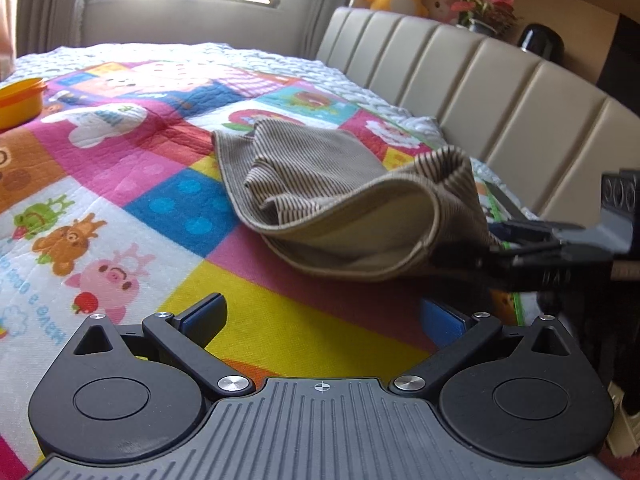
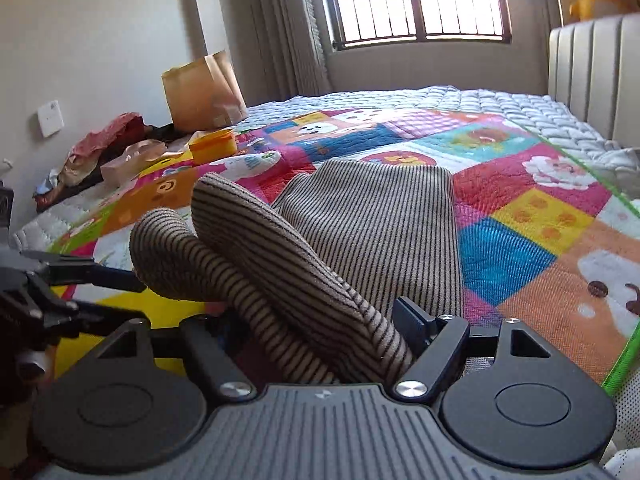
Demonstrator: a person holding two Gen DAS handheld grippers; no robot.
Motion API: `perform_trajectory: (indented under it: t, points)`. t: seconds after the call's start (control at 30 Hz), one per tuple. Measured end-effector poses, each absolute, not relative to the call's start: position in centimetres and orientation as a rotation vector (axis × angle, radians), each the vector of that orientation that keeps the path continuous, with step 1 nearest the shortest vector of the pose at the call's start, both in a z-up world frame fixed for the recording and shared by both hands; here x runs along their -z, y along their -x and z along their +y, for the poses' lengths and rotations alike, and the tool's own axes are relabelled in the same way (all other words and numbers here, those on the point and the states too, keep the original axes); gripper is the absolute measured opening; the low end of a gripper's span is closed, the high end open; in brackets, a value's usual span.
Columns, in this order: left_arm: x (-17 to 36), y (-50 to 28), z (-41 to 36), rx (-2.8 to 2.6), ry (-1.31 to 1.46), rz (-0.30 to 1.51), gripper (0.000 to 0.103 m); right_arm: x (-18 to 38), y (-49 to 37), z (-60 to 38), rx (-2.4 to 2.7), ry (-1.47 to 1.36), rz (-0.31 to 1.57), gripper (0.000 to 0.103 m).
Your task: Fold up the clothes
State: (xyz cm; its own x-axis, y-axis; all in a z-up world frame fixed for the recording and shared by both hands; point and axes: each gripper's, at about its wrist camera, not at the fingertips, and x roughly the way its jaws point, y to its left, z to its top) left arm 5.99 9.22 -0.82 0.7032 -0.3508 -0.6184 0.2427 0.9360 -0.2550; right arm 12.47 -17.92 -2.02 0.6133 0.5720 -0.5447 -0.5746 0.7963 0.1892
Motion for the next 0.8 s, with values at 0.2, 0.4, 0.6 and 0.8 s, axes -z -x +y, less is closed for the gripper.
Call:
perform_trajectory:
  t: [0.2,0.4,0.6,0.8]
  points:
    - [2.0,-7.9,7.9,0.270,0.128,0.760,0.103,2.9,-9.8,-16.0,-0.660,0.248,0.537,0.079]
    - [0.9,-9.3,9.6,0.222,0.244,0.728,0.103,4.5,-6.6,-13.8,-0.624,0.602,0.363,0.086]
    - [1.2,-9.1,11.0,0.197,0.296,0.738,0.103,5.3,-7.4,-13.3,-0.560,0.609,0.316,0.079]
    - [0.5,-7.9,13.4,0.179,0.341,0.700,0.103,4.6,-6.8,-12.7,-0.601,0.658,0.307,0.040]
